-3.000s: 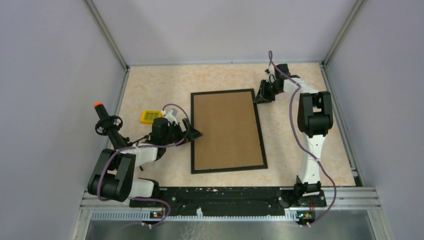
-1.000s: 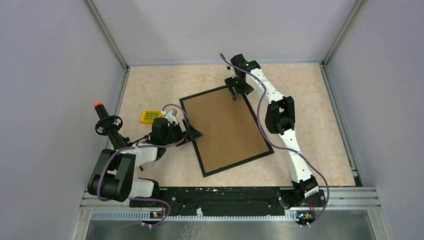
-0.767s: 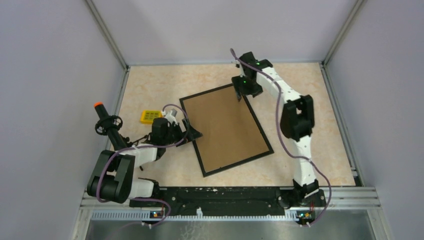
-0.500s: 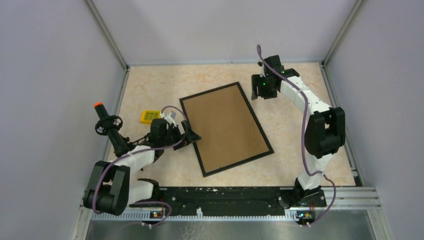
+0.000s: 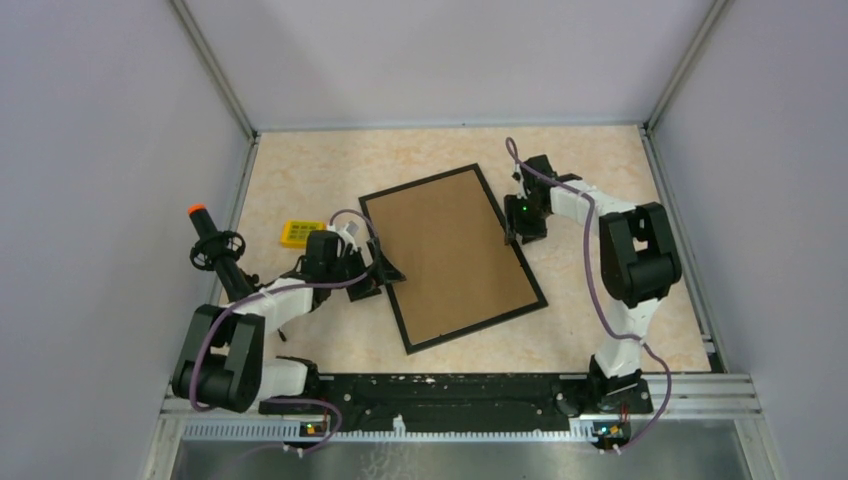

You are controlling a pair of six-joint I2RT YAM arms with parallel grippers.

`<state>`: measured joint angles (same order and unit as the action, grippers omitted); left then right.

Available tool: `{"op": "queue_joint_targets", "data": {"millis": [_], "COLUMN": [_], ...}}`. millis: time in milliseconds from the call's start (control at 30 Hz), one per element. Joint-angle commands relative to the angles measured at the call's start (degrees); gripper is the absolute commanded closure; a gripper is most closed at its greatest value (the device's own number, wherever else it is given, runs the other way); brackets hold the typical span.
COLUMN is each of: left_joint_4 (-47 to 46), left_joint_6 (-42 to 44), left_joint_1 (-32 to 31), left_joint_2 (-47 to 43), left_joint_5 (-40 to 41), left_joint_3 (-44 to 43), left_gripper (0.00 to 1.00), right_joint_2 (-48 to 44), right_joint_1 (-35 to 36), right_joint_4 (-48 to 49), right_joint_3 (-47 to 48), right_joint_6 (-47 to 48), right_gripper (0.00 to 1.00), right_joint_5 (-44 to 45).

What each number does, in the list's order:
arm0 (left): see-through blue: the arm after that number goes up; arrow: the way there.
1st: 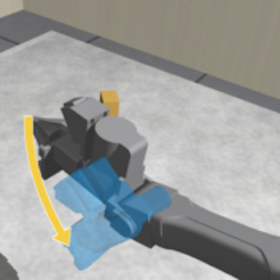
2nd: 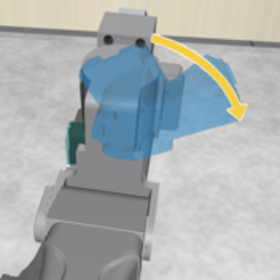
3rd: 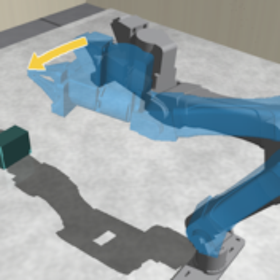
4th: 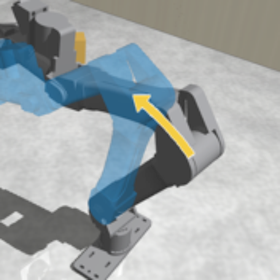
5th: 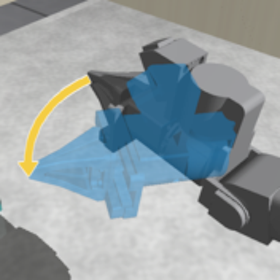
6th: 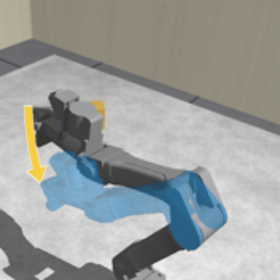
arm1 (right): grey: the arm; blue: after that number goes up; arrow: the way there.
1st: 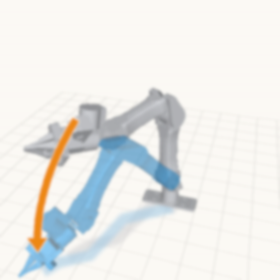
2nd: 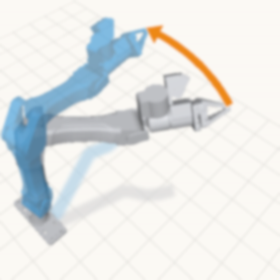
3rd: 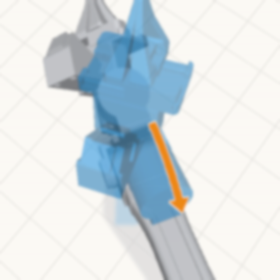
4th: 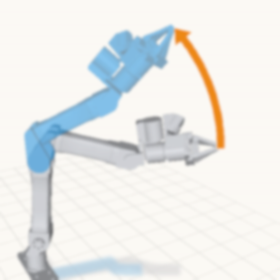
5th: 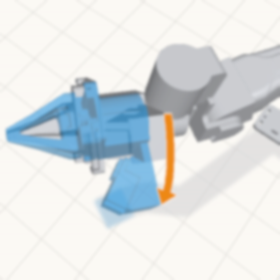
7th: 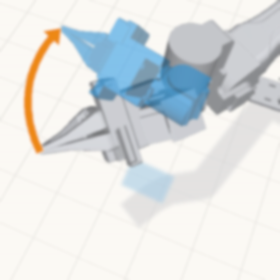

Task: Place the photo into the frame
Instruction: Adjust the photo frame at the center of the board.

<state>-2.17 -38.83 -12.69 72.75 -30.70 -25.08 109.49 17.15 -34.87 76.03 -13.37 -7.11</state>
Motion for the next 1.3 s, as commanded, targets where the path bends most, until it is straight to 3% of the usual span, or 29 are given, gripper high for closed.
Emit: {"op": "queue_joint_targets", "data": {"millis": [0, 200, 367, 500, 633, 700, 833, 967, 1067, 1167, 1267], "left_joint_4": [-3.17, -6.8, -7.64, -6.94, 0.29, 11.06, 21.14, 25.72, 24.3, 19.59, 16.8], "left_joint_6": [0.74, -1.66, -2.31, -2.8, 0.62, 4.19, 10.46, 12.95, 12.21, 10.17, 7.63], "left_joint_1": [-0.14, -0.59, -1.95, -3.83, -7.28, -8.91, -10.67, -10.69, -11.2, -13.66, -15.66], "left_joint_2": [4.58, 10.04, 20.39, 29.73, 39.64, 45.18, 45.35, 36.53, 25.62, 12.98, 2.26], "left_joint_5": [-0.94, -0.81, -2.71, -4.43, -4.21, -1.1, 9.45, 15.2, 14.75, 14.35, 13.87], "left_joint_3": [-3.55, -7.65, -16.43, -26.95, -43.78, -57.69, -66.42, -64.51, -55.87, -43.23, -29.87], "left_gripper": [0.02, 0.02, 0.02, 0.02, 0.02, 0.03, 0.01, 0.01, 0.01, 0.01, 0.01], "right_joint_2": [-1.25, -4.02, -15.6, -26.55, -34.63, -37.7, -46.56, -54.4, -56.04, -53.77, -49.92], "right_joint_1": [0.41, 1.99, 2.24, 5.75, 14.73, 19.41, 20.3, 20.29, 19.38, 13.74, 2.07], "right_joint_4": [5.04, 7.45, 12.58, 16.61, 25.74, 30.78, 23.89, 8.27, 2.89, 1.53, 4.63], "right_joint_3": [-4.09, -11.41, -24.88, -34.63, -44.46, -48.41, -48.09, -38.86, -31.92, -27.22, -27.44], "right_joint_6": [-2.13, -5.4, -11.42, -18.03, -29.33, -34.71, -34.04, -25.14, -19.75, -16.79, -16.17], "right_gripper": [0.53, 0.67, 0.73, 0.7, 0.64, 0.61, 0.45, 0.23, 0.09, 0.06, 0.07], "right_joint_5": [-0.4, 0.51, -4.29, -6.35, -9.69, -10.53, -7.2, 3.54, 11.16, 13.04, 5.96]}}
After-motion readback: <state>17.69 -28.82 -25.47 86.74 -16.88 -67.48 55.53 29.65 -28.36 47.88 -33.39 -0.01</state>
